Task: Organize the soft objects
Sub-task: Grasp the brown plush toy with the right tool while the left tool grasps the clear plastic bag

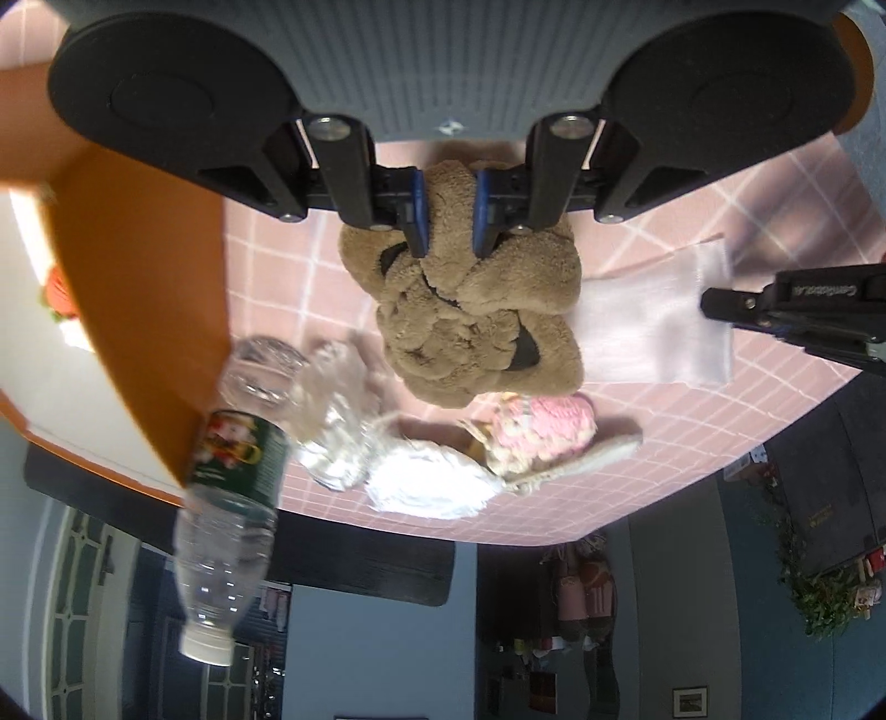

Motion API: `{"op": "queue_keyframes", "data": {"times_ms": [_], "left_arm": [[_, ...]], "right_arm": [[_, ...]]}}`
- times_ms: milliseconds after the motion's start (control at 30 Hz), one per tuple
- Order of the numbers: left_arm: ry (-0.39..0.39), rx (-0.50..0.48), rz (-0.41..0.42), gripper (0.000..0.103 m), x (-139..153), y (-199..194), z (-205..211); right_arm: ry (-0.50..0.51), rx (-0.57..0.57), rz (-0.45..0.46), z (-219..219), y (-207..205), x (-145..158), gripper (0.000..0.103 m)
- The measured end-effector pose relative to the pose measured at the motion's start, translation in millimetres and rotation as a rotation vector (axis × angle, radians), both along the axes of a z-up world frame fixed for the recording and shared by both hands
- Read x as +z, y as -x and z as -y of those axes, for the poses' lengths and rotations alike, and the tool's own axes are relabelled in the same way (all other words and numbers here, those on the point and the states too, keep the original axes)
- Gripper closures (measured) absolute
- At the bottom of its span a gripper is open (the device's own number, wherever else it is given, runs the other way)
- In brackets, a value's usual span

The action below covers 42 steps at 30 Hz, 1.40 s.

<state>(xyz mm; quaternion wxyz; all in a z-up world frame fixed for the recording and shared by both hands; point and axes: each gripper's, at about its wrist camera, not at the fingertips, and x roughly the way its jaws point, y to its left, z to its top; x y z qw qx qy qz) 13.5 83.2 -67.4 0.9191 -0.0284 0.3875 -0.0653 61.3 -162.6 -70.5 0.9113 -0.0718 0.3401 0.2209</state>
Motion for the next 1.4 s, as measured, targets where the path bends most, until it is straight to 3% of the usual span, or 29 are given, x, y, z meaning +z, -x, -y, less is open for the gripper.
{"op": "queue_keyframes", "data": {"times_ms": [33,100,167,233,300,367,467,567,667,800,1000,1133,1200,1300,1367,1400], "left_arm": [[-0.009,-0.002,-0.001,0.091,-1,3,1],[-0.039,-0.012,0.006,0.077,0,5,3],[-0.079,-0.016,0.030,0.041,4,6,5],[-0.117,-0.022,0.083,0.027,12,9,5],[-0.151,-0.056,0.113,0.022,20,6,6],[-0.179,-0.117,0.134,0.014,24,0,10],[-0.185,-0.268,0.098,0.013,18,-21,16],[-0.154,-0.340,0.040,0.012,4,-42,16],[-0.179,-0.362,-0.021,0.012,-10,-58,18],[-0.230,-0.360,-0.007,0.007,-17,-63,20],[-0.141,-0.339,-0.040,0.000,-20,-76,4],[-0.127,-0.333,-0.033,0.000,-20,-81,3],[-0.117,-0.326,-0.033,0.002,-20,-82,7],[-0.114,-0.308,-0.024,0.015,-19,-80,13],[-0.110,-0.286,-0.014,0.038,-18,-77,16],[-0.110,-0.280,-0.007,0.044,-17,-75,18]], "right_arm": [[-0.003,-0.003,0.001,2,2,-1,0.088],[-0.019,-0.012,-0.002,5,3,-1,0.083],[-0.052,-0.030,0.000,9,6,3,0.076],[-0.090,-0.034,0.007,12,8,9,0.051],[-0.110,-0.052,0.017,12,9,13,0.032],[-0.129,-0.077,0.018,9,2,14,0.020],[-0.165,-0.131,-0.043,3,-12,6,0.018],[-0.202,-0.172,-0.109,-3,-22,-3,0.016],[-0.212,-0.165,-0.137,-12,-27,-11,0.016],[-0.144,-0.134,-0.104,-27,-28,-17,0.019],[-0.099,-0.107,-0.104,-33,-33,-28,0.032],[-0.086,-0.092,-0.092,-32,-33,-30,0.038],[-0.091,-0.092,-0.089,-30,-33,-30,0.040],[-0.098,-0.088,-0.089,-28,-33,-30,0.042],[-0.106,-0.088,-0.093,-26,-33,-29,0.043],[-0.107,-0.087,-0.094,-26,-33,-29,0.043]]}}
